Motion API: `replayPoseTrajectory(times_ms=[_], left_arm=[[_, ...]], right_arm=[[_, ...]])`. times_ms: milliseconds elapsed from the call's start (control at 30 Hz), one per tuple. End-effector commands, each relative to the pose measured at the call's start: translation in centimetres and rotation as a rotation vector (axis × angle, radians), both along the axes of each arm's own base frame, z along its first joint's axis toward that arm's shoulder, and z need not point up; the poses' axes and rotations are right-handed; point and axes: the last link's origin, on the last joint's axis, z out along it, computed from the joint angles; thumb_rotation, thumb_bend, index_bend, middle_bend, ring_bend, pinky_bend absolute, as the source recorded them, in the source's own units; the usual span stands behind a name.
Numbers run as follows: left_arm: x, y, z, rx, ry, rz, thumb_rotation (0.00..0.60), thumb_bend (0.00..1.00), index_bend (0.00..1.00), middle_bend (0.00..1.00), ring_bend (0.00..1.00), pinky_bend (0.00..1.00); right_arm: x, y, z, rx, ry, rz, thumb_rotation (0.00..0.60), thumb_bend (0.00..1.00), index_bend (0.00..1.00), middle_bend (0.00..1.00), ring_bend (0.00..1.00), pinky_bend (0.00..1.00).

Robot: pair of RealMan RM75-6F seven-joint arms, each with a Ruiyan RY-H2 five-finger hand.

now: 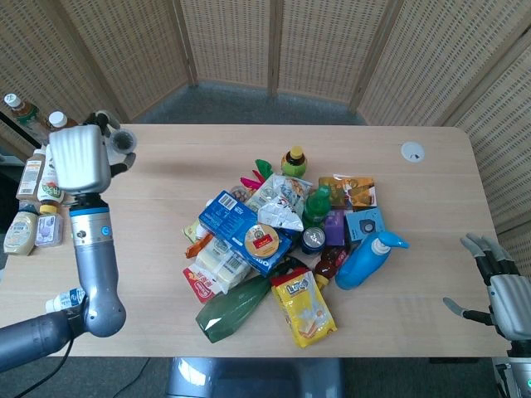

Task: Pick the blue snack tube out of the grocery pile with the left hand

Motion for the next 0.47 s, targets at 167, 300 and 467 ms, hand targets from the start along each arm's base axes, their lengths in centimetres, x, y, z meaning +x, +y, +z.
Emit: replayPoseTrajectory(times_ms=[167, 300, 467], left_arm=[[1.8, -1.4, 5.3, 0.084, -0.017, -0.015, 0.6, 0.07, 0.86, 0.81, 0.86, 0.93], [2.6, -1.8, 6.1, 0.09, -0.018, -0.033, 0.6, 0.07, 0.86, 0.81, 0.86, 0.93], [3.3, -2.1, 6.0, 0.083, -0.013, -0.045, 0.6, 0.07, 0.86, 0.81, 0.86, 0.93]], right_arm=[[0.1, 0.1, 0.0, 0.0, -0.002, 0.003, 0.6, 0.0, 0.0, 0.0, 0.0, 0.0], [0.1, 0.1, 0.1, -0.004, -0.003, 0.003, 0.6, 0.0, 0.0, 0.0, 0.0, 0.0], [0.1, 0.1, 0.2, -0.005, -0.004, 0.002, 0.6, 0.0, 0.0, 0.0, 0.0, 0.0]])
